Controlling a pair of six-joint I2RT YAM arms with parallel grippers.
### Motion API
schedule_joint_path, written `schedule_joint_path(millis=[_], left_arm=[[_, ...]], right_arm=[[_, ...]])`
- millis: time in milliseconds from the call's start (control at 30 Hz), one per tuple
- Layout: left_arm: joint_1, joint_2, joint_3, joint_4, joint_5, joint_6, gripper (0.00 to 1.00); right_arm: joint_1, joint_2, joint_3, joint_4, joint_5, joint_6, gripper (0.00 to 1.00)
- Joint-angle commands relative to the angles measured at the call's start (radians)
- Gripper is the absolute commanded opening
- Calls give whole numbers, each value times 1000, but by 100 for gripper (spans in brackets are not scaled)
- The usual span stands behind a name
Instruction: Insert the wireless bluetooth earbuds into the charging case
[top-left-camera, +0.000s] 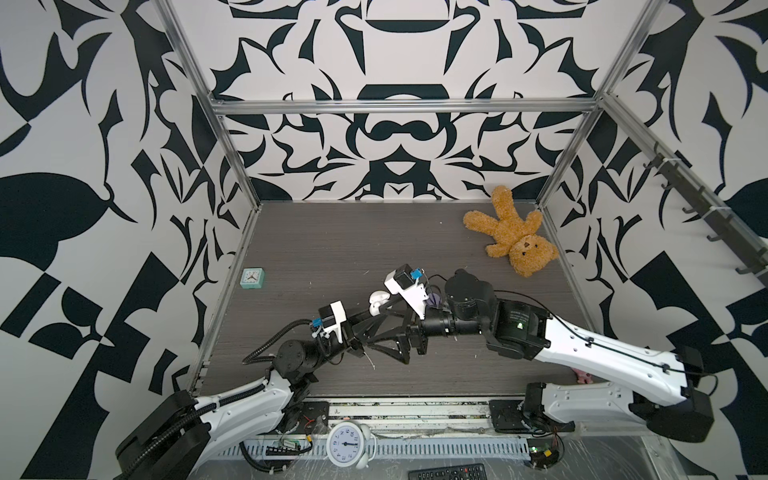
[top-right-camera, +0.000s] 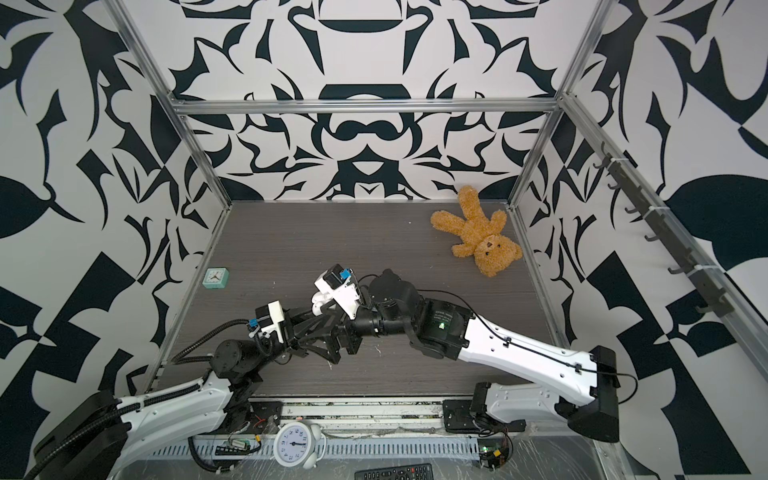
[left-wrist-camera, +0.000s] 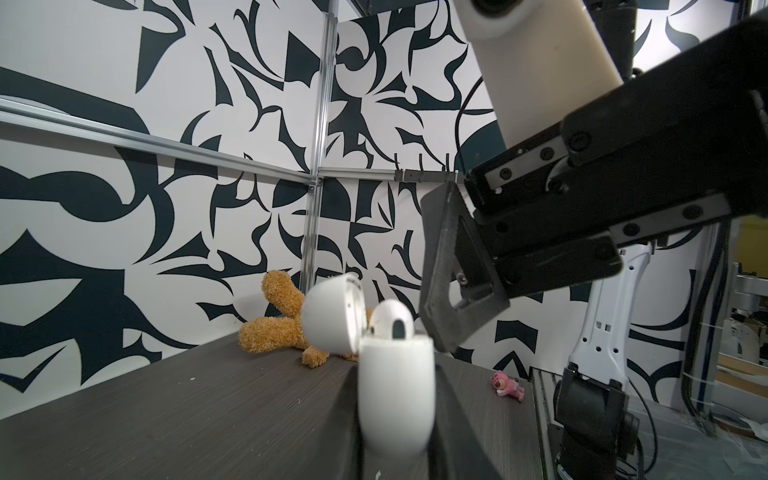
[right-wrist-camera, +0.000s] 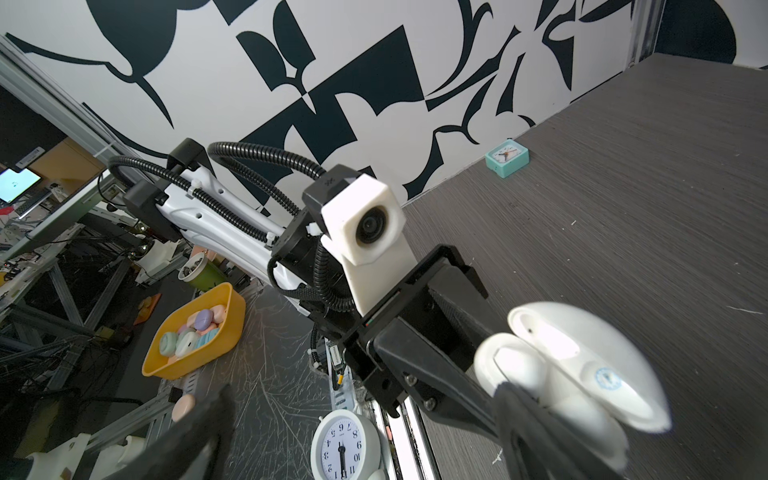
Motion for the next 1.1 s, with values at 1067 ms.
schedule_joint_path(millis=[1067], left_arm=[[2,20,67,54,111,-127,0]], right_arm=[[-177,25,70,24,-211,52,99]])
